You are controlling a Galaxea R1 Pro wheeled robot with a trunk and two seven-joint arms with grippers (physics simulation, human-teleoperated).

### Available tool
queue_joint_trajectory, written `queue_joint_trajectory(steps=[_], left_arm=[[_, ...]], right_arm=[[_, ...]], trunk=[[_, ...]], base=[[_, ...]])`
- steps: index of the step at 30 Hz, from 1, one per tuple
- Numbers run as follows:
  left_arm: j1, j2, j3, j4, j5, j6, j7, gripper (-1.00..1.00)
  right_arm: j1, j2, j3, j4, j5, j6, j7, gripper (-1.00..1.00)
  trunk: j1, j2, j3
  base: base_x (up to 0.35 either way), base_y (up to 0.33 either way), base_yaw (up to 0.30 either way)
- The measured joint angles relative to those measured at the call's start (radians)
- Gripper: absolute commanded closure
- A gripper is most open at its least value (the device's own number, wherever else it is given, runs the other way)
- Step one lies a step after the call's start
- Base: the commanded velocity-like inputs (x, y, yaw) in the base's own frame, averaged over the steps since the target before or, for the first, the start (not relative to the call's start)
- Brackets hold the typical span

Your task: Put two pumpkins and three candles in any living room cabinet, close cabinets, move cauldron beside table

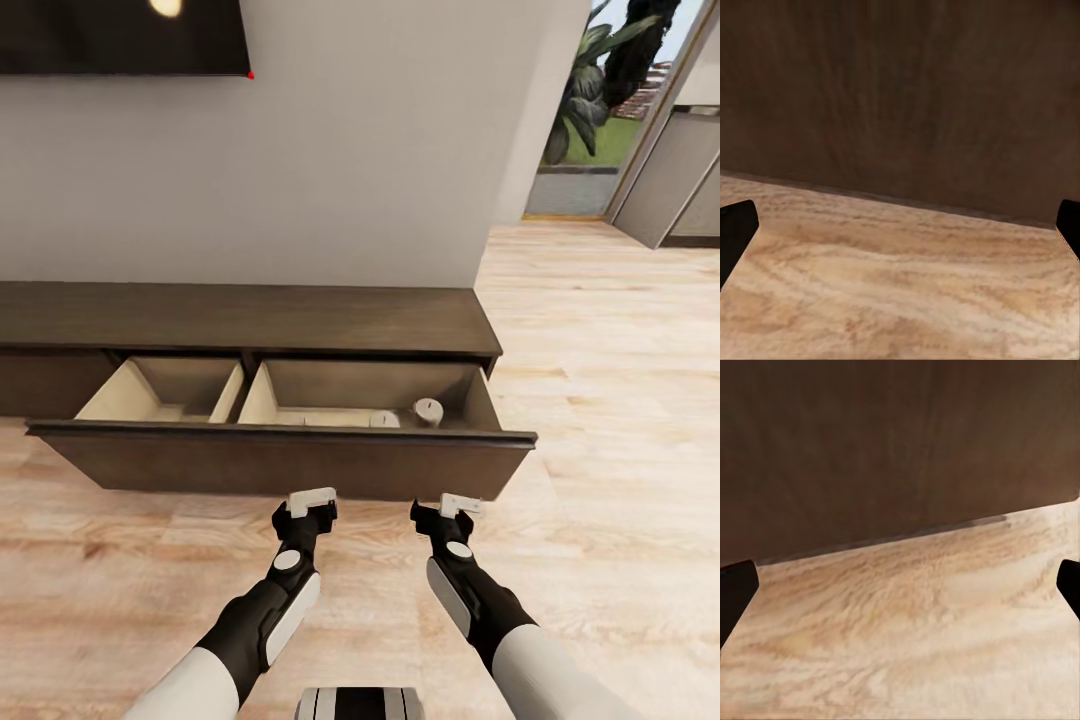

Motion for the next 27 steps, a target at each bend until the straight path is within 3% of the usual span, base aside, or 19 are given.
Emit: queue_joint_trajectory(steps=[11,24,27], left_arm=[[0.0,0.001,0.0,0.0,0.0,-0.001,-0.001,-1.0],[0.0,0.002,-0.001,0.0,0.0,-0.003,-0.005,-1.0],[0.0,0.002,-0.001,0.0,0.0,-0.003,-0.005,-1.0]], right_arm=[[0.0,0.0,-0.003,0.001,-0.003,0.0,0.0,-1.0],[0.0,0.0,-0.003,0.001,-0.005,0.001,0.0,-1.0],[0.0,0.0,-0.003,0.001,-0.005,0.001,0.0,-1.0]], trunk=[[0.0,0.0,0.0],[0.0,0.0,0.0],[0.002,-0.001,-0.012]], base=[[0.178,0.0,0.0],[0.013,0.0,0.0],[0.0,0.0,0.0]])
